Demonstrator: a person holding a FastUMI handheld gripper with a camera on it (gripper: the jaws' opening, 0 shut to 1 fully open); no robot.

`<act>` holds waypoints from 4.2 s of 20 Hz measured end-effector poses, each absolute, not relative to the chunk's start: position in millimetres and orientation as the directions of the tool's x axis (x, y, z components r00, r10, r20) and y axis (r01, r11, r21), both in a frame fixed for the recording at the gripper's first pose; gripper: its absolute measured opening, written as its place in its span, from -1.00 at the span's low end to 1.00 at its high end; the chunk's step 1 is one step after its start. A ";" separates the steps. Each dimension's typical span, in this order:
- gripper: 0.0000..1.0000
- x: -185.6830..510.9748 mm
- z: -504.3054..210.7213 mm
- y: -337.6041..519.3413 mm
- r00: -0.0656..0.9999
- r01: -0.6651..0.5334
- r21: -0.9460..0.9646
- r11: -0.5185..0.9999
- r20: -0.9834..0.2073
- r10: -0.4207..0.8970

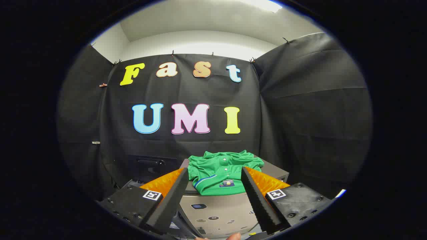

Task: Put the clothes into the washing machine and then close the washing machine lid.

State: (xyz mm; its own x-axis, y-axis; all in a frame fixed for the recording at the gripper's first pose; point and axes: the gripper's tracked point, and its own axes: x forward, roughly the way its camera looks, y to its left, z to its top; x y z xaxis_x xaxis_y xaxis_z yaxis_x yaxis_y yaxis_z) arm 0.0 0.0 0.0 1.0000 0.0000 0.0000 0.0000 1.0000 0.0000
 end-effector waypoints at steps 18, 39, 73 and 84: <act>0.97 3.2 -12.0 14.7 1.000 -0.021 -0.036 0.999 -0.018 0.020; 0.97 31.6 -8.2 22.4 0.999 -0.041 -0.037 0.998 -0.036 0.039; -0.27 267.6 -120.7 -24.2 0.791 -0.030 -0.142 0.989 -0.609 -0.063; -0.69 265.0 -51.7 -24.1 0.811 -0.017 0.075 0.997 -0.582 0.058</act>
State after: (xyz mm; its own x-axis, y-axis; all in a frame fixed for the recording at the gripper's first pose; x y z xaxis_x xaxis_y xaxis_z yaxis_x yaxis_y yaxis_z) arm 265.0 -24.1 -51.7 0.8110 0.0580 -0.5821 -0.0172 0.9970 0.0753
